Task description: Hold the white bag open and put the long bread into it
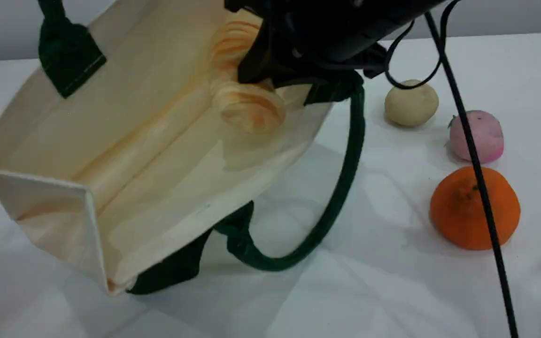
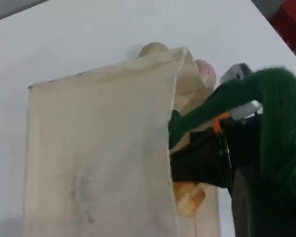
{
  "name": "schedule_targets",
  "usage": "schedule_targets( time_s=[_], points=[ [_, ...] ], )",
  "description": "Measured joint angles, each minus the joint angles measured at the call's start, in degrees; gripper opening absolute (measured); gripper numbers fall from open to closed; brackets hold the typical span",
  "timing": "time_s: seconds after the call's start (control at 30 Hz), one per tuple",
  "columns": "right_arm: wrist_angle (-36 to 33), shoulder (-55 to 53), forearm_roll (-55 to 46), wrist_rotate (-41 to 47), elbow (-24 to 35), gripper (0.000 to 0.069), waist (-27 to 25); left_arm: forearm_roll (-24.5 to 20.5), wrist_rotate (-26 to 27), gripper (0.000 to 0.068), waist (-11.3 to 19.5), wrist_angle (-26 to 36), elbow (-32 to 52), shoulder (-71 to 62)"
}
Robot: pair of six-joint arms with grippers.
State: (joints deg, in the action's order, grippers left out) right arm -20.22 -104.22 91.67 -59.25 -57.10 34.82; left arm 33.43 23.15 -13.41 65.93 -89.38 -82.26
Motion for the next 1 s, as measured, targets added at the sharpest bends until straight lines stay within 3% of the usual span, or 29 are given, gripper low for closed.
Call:
schedule_targets(
  time_s=[0.13,0.23,0.47,0.57,0.67,1.0],
  points=[
    [-1.8,0.0,-0.3,-3.6,-0.9,0.0069,0.1,0.0,0.2,0.0082,0.0,0.0,0.0,0.0],
    [-3.7,0.0,0.1,-7.0,-1.1,0.0130,0.1,0.0,0.2,0.0082,0.0,0.0,0.0,0.0],
    [-9.0,0.1,5.7,-14.1,-1.1,0.0500,0.1,-0.3,0.4,0.0082,0.0,0.0,0.0,0.0],
    [-12.8,0.3,5.9,-14.9,-1.1,0.0605,0.0,-0.4,0.4,0.0082,0.0,0.1,0.0,0.0],
    [-16.0,1.4,5.1,-14.9,-1.1,0.0624,0.0,-0.5,0.4,0.0082,0.0,-0.1,0.0,0.2],
    [-19.4,13.5,-3.8,-9.4,-1.0,0.0542,-7.4,-5.2,0.4,0.0082,0.1,-2.2,0.0,1.5]
  ],
)
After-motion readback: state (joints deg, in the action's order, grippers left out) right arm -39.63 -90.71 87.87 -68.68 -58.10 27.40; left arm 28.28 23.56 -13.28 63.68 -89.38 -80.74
